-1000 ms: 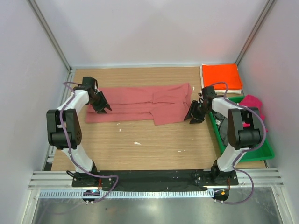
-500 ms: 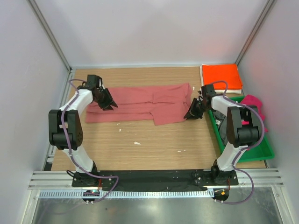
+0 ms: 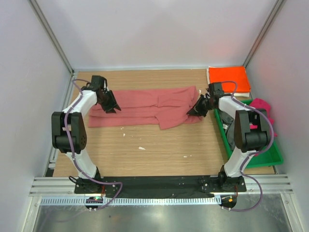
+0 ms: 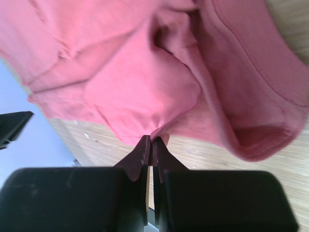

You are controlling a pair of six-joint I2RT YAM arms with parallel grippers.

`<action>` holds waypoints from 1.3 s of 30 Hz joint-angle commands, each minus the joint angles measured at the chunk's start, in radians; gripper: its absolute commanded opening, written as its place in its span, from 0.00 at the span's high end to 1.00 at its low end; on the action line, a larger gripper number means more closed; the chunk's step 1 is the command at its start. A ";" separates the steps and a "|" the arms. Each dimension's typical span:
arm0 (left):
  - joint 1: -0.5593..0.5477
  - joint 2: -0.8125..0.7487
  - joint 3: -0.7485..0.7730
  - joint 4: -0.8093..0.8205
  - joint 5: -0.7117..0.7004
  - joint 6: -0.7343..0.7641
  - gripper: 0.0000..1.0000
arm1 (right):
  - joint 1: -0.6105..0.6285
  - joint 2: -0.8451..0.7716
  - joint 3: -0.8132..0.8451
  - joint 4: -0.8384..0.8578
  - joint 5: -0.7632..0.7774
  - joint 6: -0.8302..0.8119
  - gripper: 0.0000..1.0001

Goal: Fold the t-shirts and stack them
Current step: Fold the tshirt

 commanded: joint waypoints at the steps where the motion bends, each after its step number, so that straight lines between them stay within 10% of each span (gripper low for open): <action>1: 0.058 -0.023 0.023 -0.041 -0.066 0.026 0.65 | 0.004 0.001 0.065 0.063 -0.023 0.079 0.96; 23: 0.236 0.008 0.060 -0.087 -0.062 0.082 0.69 | 0.001 0.214 0.223 0.596 -0.005 0.698 0.99; 39: 0.253 0.077 0.069 -0.073 -0.033 0.069 0.78 | 0.001 0.326 0.347 0.579 -0.005 0.653 0.84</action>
